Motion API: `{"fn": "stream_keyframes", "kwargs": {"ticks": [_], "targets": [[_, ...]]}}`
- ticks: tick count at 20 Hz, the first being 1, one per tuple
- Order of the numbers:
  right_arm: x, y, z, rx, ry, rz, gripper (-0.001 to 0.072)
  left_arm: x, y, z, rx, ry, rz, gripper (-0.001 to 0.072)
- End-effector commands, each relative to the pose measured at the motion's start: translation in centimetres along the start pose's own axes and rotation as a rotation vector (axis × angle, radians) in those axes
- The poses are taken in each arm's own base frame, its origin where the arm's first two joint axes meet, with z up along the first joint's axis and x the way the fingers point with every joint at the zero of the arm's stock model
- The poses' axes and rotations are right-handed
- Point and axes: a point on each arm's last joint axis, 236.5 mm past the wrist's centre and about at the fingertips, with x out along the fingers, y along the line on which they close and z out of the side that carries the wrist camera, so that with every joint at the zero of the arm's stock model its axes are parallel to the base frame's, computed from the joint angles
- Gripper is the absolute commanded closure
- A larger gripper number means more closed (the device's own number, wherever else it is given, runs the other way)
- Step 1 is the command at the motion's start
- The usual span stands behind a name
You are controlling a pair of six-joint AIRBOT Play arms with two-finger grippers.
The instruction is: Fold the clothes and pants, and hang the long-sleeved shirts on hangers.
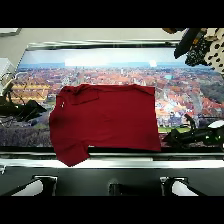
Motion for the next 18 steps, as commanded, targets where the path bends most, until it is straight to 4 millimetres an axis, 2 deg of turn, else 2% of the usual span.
{"fn": "stream_keyframes", "kwargs": {"ticks": [1, 7, 12, 15, 18], "targets": [[1.7, -1.1, -1.4, -0.005, 0.014, -0.013, 0.0353, 0.3, 0.5, -1.1, -0.009, 0.024, 0.005, 0.0234], [2.7, -1.7, -1.9, 0.008, 0.012, -0.015, 0.0352, 0.3, 0.5, -1.1, -0.008, 0.025, 0.008, 0.0234], [3.9, -0.8, -2.0, 0.038, -0.010, 0.046, 0.0353, 0.3, 0.6, -1.1, -0.011, 0.023, 0.008, 0.0234], [4.3, -0.9, -2.1, 0.051, -0.021, 0.051, 0.0354, 0.0, 1.5, -1.3, -0.025, 0.031, 0.023, 0.0234], [4.4, -1.0, -1.2, 0.055, -0.061, 0.050, 0.0446, -0.2, 2.7, -2.1, -0.012, 0.054, 0.023, 0.0234]]}}
